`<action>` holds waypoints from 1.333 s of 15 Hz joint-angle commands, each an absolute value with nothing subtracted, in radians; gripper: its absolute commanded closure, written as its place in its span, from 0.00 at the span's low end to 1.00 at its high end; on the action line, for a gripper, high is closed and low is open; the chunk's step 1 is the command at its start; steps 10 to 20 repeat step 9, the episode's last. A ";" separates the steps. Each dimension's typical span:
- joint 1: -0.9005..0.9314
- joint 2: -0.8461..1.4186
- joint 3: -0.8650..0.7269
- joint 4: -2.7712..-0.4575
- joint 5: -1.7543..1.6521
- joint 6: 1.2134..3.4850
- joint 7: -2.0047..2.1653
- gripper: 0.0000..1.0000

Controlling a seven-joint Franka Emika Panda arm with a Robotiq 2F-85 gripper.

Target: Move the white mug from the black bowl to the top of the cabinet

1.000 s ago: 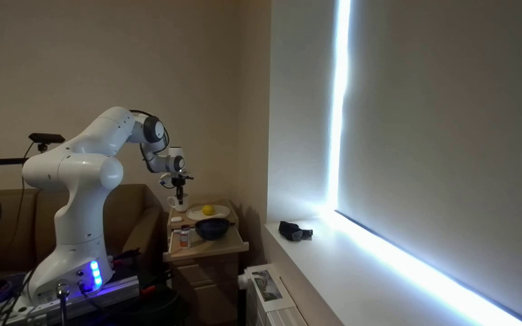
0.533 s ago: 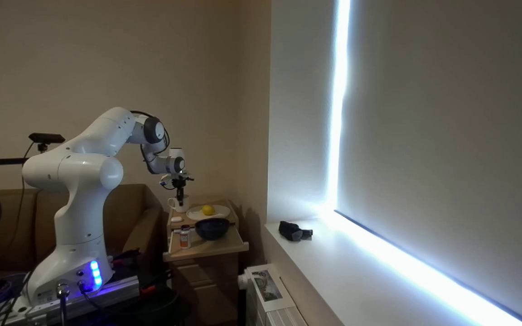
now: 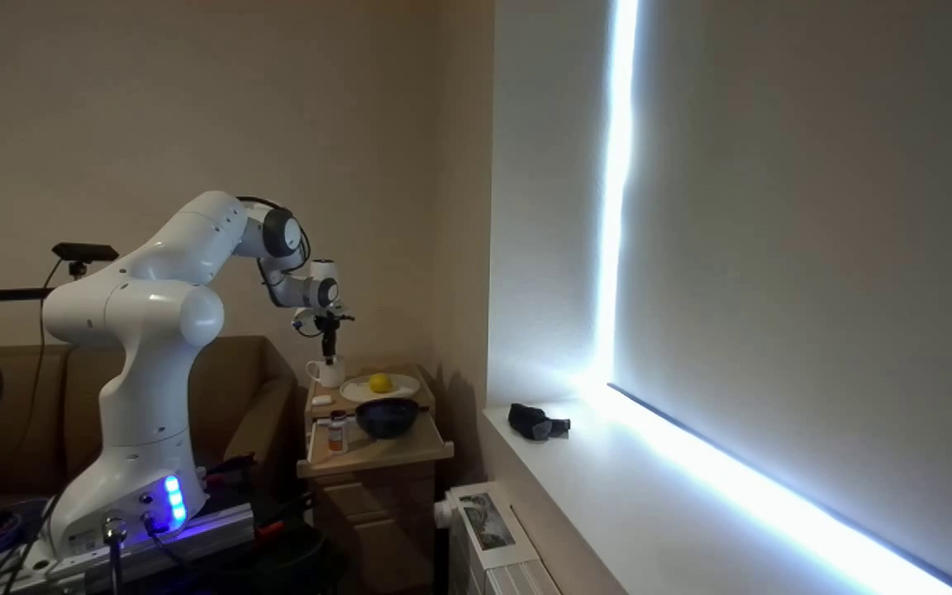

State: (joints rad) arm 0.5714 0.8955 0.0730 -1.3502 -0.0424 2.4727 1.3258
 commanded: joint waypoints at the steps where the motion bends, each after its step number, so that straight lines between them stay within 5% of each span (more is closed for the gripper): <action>1: 0.500 0.726 0.149 -1.521 0.009 2.460 1.228 0.01; 4: 0.473 0.583 0.165 -1.655 0.000 2.428 1.174 0.00; 8: 0.411 0.413 0.214 -1.833 0.074 2.689 1.029 0.00; 9: 0.468 0.525 0.165 -1.681 0.035 2.585 1.097 0.00; 20: 0.468 0.525 0.165 -1.681 0.035 2.585 1.097 0.00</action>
